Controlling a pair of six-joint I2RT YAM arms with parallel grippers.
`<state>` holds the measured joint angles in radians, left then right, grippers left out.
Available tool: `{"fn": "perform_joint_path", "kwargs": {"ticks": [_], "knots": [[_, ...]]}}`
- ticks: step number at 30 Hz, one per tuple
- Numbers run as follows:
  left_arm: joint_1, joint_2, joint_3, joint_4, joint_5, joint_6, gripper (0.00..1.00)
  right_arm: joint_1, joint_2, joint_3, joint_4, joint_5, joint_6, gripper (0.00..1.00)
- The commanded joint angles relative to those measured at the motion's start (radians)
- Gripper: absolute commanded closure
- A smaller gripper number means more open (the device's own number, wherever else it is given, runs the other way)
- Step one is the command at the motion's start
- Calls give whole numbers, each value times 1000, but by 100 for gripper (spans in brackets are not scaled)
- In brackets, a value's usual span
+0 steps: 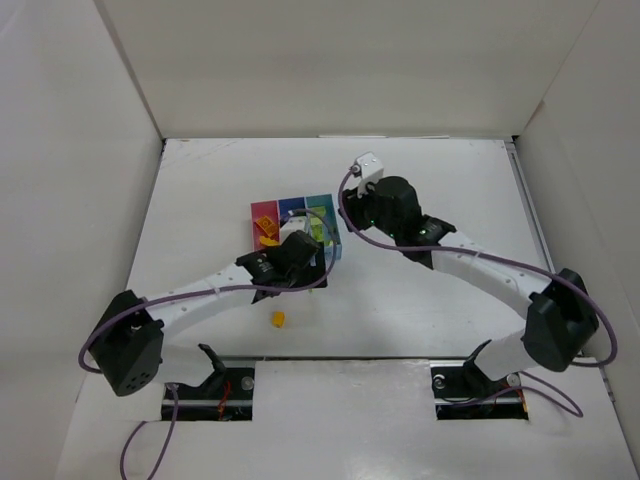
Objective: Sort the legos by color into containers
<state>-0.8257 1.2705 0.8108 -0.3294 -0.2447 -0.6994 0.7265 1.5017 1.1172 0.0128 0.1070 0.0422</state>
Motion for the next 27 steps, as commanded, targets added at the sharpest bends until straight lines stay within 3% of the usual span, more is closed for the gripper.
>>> {"fn": "perform_joint_path", "kwargs": {"ticks": [1,8,15,16,27], "knots": [[-29,56,5,58,-2,1,23,-55,-81,-74,16,20,22,45],[-58,197,36,69,-2,-8,46,-78,-224,-207,-11,54,42,45],[-58,289,56,56,-62,-35,49,-107,-291,-257,-48,83,51,45],[-58,299,56,56,-62,-44,56,-107,-302,-267,-48,83,51,45],[-90,343,85,12,-93,-95,81,-134,-342,-295,-66,83,61,45]]}}
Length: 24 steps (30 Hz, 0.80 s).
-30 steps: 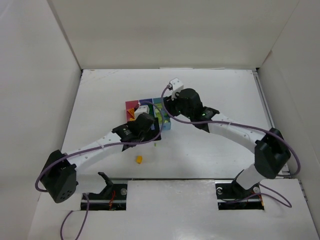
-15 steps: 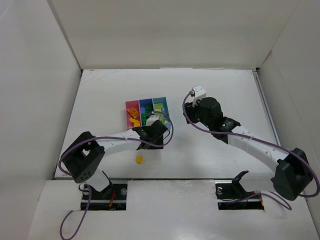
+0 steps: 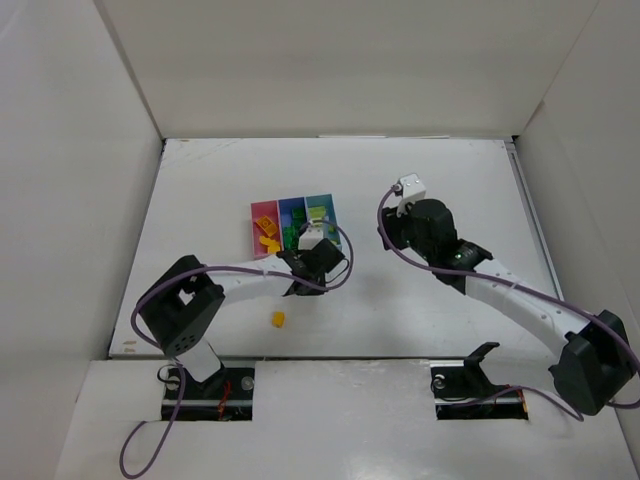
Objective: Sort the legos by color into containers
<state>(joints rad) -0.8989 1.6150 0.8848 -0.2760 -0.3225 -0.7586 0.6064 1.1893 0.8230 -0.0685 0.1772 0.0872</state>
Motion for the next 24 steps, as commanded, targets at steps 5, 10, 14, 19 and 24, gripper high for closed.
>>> {"fn": "perform_joint_path", "kwargs": {"ticks": [5,10,14,19,24], "knots": [[-37,-1,32,-84,-3,-47,100,-14,-40,-10,6,22,25,45],[-37,-32,98,-120,-36,-35,100,-33,-71,-21,6,41,25,45],[-37,-72,202,-138,-119,13,100,-54,-94,-39,-4,50,25,45],[55,-73,339,-83,-145,80,100,-91,-140,-59,-13,39,34,45],[115,14,443,-54,-118,139,99,-109,-149,-59,-48,39,34,45]]}}
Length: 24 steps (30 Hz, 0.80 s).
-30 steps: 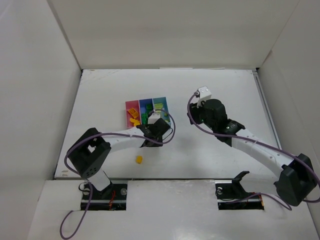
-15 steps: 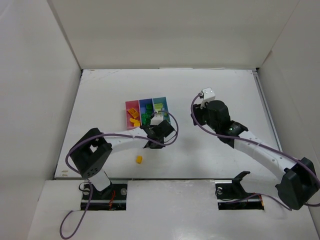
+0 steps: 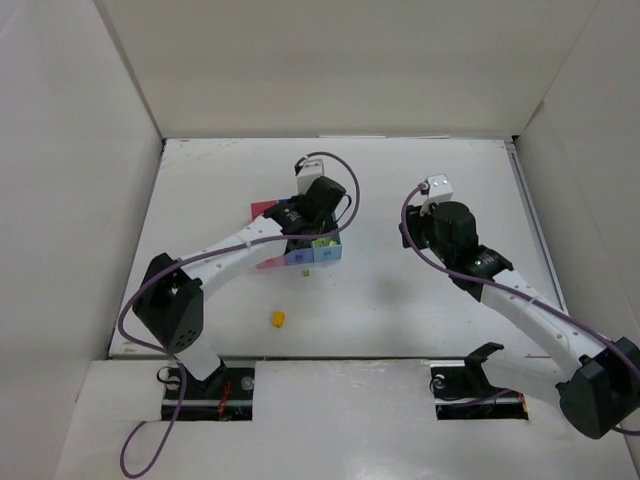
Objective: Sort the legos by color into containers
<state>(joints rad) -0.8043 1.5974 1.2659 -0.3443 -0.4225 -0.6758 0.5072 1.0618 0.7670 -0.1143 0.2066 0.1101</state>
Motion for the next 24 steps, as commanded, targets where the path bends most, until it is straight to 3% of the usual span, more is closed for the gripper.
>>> {"fn": "perform_joint_path", "kwargs": {"ticks": [1,2,4,11,14,16,21,23,24], "knots": [[20,67,94,4,-18,67,96,-19,-22,-3,-11,10,11,45],[20,82,108,-5,-18,67,93,-19,-22,-3,-12,10,11,45],[30,105,121,-5,-18,78,71,-19,-22,-3,-12,-1,11,45],[30,78,124,4,-28,87,55,-30,-22,-3,-21,-47,-18,45],[30,38,73,25,-29,87,32,-19,-22,-3,-21,-47,-27,45],[30,3,49,28,-29,78,28,-6,-22,-3,-21,-56,-47,45],[39,-105,-29,-19,-85,-2,25,150,13,6,-21,-58,-98,45],[39,-180,-94,-53,-85,-30,15,209,62,15,11,-44,-98,45],[39,-203,-117,-65,-85,-69,1,238,81,15,24,-33,-98,45]]}}
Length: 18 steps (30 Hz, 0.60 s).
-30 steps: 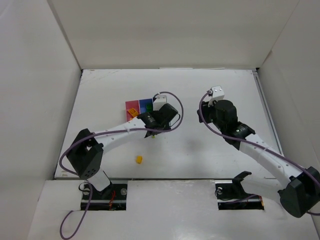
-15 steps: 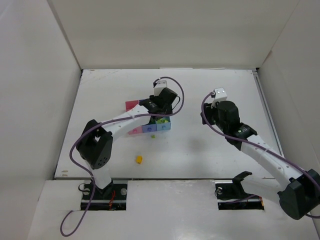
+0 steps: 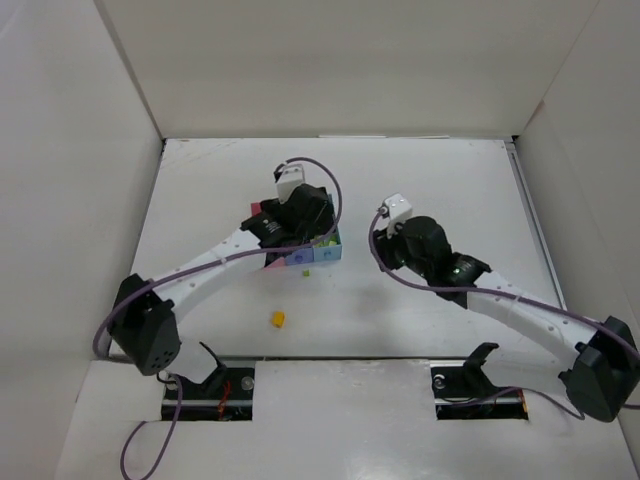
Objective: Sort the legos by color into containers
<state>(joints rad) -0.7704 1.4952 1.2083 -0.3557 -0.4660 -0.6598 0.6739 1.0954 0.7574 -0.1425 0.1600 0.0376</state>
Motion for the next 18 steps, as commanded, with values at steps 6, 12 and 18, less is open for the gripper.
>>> {"fn": "perform_joint_path", "kwargs": {"ticks": [6,12,18], "knots": [[5,-283,-228,-207,-65,-259,1,262,248,85,150,39,16,45],[5,-478,-347,-299,-74,-421,1,349,457,192,182,113,60,45],[5,-611,-418,-330,-36,-488,1,369,576,238,280,125,103,45]]}}
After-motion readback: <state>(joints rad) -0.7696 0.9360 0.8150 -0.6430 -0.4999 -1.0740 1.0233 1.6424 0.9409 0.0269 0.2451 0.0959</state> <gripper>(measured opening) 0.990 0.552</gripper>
